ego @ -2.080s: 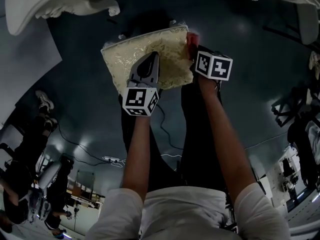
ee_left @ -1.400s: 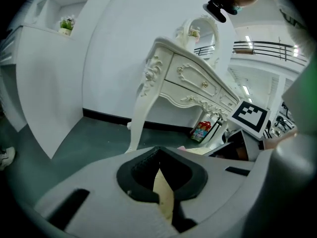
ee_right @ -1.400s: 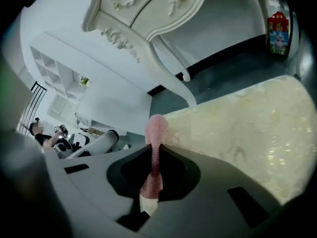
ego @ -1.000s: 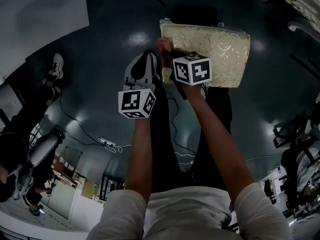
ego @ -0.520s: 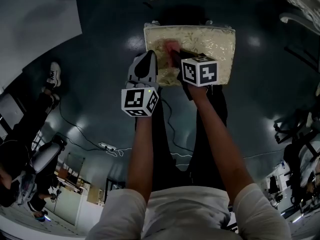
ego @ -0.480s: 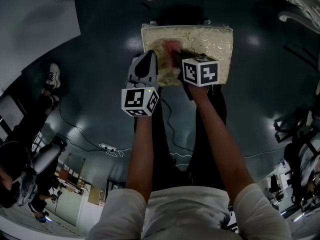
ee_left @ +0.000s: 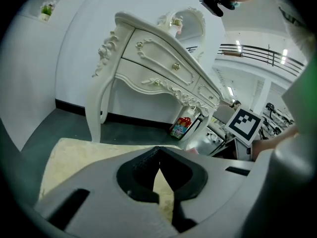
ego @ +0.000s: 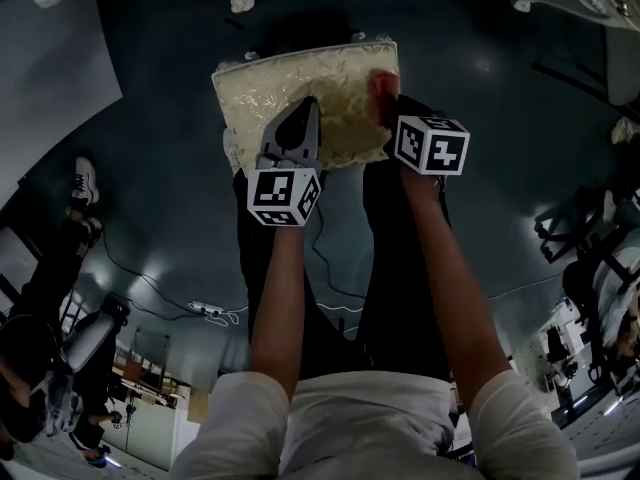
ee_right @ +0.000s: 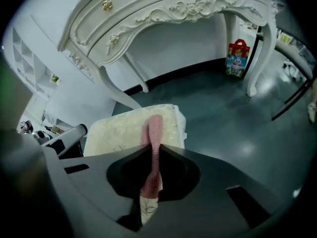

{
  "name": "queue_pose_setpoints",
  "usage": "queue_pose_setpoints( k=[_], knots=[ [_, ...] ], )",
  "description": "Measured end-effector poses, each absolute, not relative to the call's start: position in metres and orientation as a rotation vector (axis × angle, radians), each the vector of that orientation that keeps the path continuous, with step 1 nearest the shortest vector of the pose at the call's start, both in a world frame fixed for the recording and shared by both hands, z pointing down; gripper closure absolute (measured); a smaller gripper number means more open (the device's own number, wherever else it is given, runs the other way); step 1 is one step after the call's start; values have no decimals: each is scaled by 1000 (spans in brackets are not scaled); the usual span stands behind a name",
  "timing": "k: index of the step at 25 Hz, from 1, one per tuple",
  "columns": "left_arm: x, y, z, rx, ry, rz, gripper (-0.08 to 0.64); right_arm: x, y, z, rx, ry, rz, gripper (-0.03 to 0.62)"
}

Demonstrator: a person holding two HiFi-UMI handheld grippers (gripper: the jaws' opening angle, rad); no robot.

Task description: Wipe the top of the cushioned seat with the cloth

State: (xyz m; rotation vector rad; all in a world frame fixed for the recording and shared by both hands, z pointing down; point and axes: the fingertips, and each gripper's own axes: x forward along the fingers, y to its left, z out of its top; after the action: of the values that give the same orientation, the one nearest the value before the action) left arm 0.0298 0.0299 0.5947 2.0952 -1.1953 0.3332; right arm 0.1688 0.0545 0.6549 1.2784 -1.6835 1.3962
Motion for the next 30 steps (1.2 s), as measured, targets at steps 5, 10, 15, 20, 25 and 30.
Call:
queue_pose_setpoints(
  k=[5, 10, 15, 20, 25, 30],
  knots=[
    [50, 32, 588, 2107, -1148, 324, 546, 205, 53, 655, 1352, -1656, 1350, 569],
    [25, 34, 590, 2099, -1184, 340, 546, 208, 54, 661, 1388, -1610, 1373, 569],
    [-32, 29, 582, 2087, -1255, 340, 546, 153, 34, 634, 1429, -1719, 1350, 569],
    [-110, 22, 576, 2046, -1361, 341, 546, 12, 32, 624, 1208, -1902, 1437, 569],
    [-175, 29, 580, 2004, -1443, 375, 546, -98, 63, 636, 1039, -1915, 1546, 569],
    [-207, 41, 586, 1973, -1474, 394, 546, -147, 91, 661, 909, -1880, 1497, 569]
  ],
)
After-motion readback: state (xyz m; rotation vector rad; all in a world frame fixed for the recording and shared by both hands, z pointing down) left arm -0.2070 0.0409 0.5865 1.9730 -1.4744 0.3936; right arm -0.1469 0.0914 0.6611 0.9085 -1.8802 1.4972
